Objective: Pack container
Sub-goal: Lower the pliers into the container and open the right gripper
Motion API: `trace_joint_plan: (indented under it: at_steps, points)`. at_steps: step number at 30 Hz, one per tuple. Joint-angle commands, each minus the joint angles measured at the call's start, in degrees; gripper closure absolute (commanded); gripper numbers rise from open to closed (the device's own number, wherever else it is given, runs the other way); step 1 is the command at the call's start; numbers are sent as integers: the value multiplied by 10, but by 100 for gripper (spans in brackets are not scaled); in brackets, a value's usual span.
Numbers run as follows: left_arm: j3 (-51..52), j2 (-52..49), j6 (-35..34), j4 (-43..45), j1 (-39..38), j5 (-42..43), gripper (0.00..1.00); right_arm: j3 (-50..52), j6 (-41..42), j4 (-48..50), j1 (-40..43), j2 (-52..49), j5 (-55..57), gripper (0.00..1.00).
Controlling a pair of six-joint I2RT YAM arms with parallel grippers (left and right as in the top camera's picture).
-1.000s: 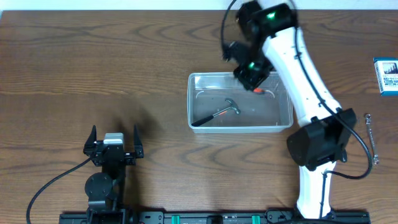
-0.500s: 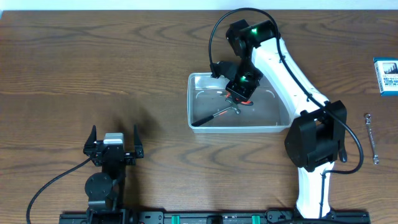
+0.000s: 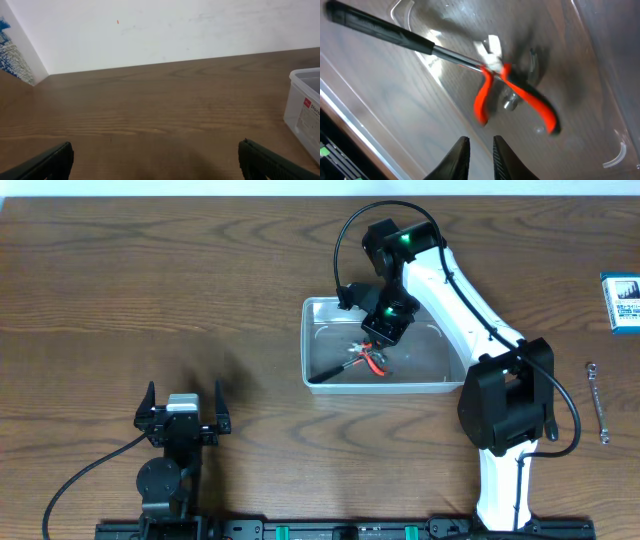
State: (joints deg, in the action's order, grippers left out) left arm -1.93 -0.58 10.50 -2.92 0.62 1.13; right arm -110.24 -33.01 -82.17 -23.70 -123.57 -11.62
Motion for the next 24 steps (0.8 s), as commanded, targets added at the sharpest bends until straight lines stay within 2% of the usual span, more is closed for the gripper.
trace_joint_plan:
  at_steps: [1, 5, 7, 8, 10, 11, 12, 17, 24]
  points:
    - [17, 3, -3, -10, -1, -3, 2, 2, 12, 1, 0, 13, -24, 79]
    - [17, 3, -3, -10, -1, -3, 2, -1, 20, 1, 0, 13, -39, 77]
    - [17, 3, -3, -10, -1, -3, 2, -8, 40, -1, 1, 14, -39, 71]
    - [17, 3, -3, -10, -1, -3, 2, -14, 53, -4, 1, 14, -37, 64]
    - [17, 3, -3, -10, -1, -3, 2, -30, 72, -16, 3, 15, -28, 44]
    - [17, 3, -3, -10, -1, -3, 2, -43, 89, -25, 6, 15, -12, 18]
    - [17, 3, -3, -10, -1, -3, 2, -55, 105, -31, 10, 16, 7, 1]
    - [17, 3, -3, -10, -1, -3, 2, -96, 182, -36, 53, 40, 92, 1]
    - [17, 3, -3, -10, -1, -3, 2, -104, 275, -33, 203, 110, 146, 1]
